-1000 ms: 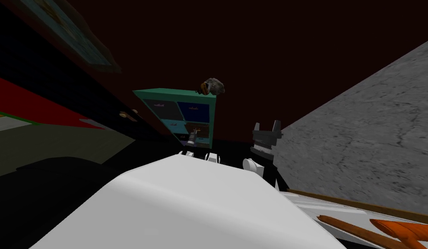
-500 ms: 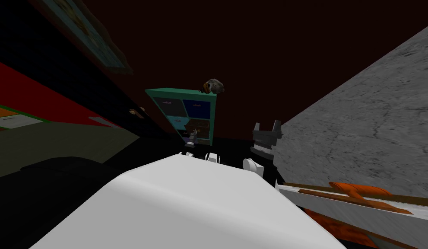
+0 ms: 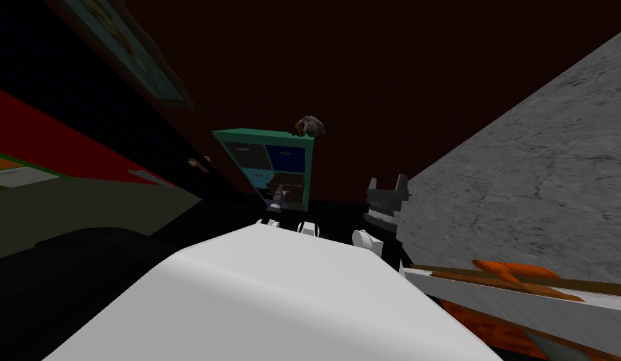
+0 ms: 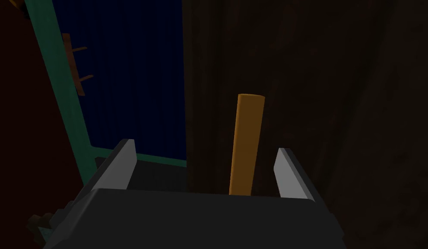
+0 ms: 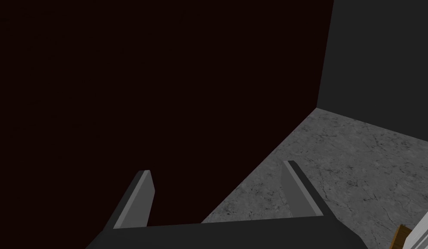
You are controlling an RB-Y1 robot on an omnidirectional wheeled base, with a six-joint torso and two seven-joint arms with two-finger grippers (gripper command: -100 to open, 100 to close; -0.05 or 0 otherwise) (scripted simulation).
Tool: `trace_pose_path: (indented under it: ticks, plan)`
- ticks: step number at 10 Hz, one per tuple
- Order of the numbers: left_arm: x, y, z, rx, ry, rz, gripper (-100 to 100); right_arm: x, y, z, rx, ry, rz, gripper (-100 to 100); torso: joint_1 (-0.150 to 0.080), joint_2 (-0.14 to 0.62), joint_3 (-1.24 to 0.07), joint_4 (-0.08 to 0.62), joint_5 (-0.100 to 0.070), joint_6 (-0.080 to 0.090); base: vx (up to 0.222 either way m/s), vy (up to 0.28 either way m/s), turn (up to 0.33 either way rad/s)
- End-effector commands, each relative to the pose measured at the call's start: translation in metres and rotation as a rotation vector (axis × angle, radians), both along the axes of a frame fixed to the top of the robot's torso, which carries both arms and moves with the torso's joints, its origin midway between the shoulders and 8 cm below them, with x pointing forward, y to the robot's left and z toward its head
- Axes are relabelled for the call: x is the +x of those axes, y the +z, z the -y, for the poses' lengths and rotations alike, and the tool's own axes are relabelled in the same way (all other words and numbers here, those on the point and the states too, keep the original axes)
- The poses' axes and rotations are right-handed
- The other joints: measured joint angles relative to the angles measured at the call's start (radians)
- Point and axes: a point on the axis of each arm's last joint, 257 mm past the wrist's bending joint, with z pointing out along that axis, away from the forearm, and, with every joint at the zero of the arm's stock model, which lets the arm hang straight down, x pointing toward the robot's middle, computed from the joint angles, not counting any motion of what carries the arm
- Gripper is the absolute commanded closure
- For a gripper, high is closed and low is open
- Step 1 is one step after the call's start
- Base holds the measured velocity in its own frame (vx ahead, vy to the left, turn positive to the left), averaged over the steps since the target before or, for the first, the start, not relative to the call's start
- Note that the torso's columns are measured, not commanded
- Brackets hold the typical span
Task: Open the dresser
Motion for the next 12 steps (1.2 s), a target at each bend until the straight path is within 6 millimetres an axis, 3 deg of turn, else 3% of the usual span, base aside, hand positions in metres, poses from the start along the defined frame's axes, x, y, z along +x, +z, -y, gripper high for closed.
trace_pose_path:
  ticks: [1, 5, 6, 7, 12]
  plan:
    - [0.0, 0.016, -0.002, 0.0, 0.003, 0.0, -100, 0.0, 0.0, 0.0, 0.0, 0.0, 0.0, 0, 0.0, 0.002, 0.001, 0.0, 0.0, 0.0, 0.001, -0.001, -0.014]
    - [-0.002, 0.033, -0.004, -0.001, 0.005, 0.0, -100, 0.0, 0.0, 0.0, 0.0, 0.0, 0.0, 0, -0.002, 0.004, 0.002, 0.004, -0.003, -0.001, -0.004, -0.003, -0.011]
    - [-0.004, 0.023, -0.004, -0.003, 0.006, -0.02, -100, 0.0, 0.0, 0.0, 0.0, 0.0, 0.0, 0, -0.002, 0.006, 0.003, 0.005, -0.003, -0.001, 0.0, 0.0, 0.0]
    - [-0.004, 0.022, -0.004, -0.004, 0.007, -0.024, 0, 0.0, 0.0, 0.0, 0.0, 0.0, 0.0, 0, -0.002, 0.005, 0.003, 0.004, -0.002, -0.001, 0.0, 0.0, 0.0]
    - [-0.005, 0.017, -0.005, -0.005, 0.008, -0.036, 0, 0.0, 0.0, 0.0, 0.0, 0.0, 0.0, 0, 0.0, 0.001, 0.0, 0.0, 0.0, 0.0, 0.0, 0.0, 0.0]
